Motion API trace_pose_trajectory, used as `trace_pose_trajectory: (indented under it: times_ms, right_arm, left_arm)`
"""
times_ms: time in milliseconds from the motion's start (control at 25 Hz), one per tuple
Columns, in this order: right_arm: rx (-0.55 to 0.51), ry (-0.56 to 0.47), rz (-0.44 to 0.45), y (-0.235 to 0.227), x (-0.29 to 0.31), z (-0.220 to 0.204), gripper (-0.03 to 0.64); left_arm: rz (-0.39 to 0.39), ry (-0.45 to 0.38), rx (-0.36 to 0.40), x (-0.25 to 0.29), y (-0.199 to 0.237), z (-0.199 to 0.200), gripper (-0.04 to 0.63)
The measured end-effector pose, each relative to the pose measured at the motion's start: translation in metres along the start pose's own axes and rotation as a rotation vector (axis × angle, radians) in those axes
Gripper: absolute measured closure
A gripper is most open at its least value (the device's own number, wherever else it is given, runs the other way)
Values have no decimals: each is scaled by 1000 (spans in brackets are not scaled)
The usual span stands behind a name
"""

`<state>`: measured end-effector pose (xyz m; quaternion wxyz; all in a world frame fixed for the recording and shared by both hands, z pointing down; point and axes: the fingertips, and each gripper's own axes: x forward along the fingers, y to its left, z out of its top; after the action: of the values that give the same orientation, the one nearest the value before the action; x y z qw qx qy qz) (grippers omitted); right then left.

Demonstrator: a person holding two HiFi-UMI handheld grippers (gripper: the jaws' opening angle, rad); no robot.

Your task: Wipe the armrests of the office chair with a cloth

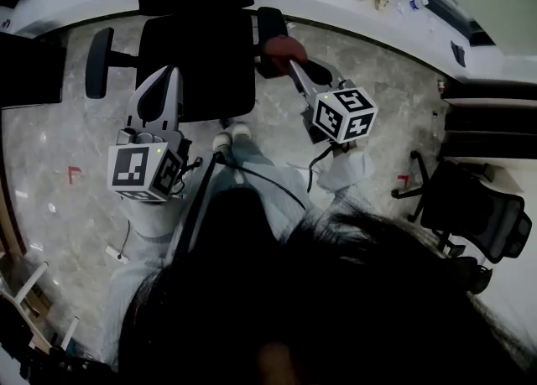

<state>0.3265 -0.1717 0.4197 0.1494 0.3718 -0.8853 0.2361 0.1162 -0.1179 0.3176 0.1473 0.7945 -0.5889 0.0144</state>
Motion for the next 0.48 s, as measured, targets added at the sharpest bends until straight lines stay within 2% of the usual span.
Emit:
trace_pose_trajectory:
  times_ms: [200, 480]
  right_arm:
    - [-15, -134, 18, 21, -30, 53, 589]
    - [-11, -219, 25, 34, -53, 79, 589]
  left_arm:
    - [4, -54, 13, -8, -2, 27, 592]
    - [28, -81, 11, -14, 1, 39, 592]
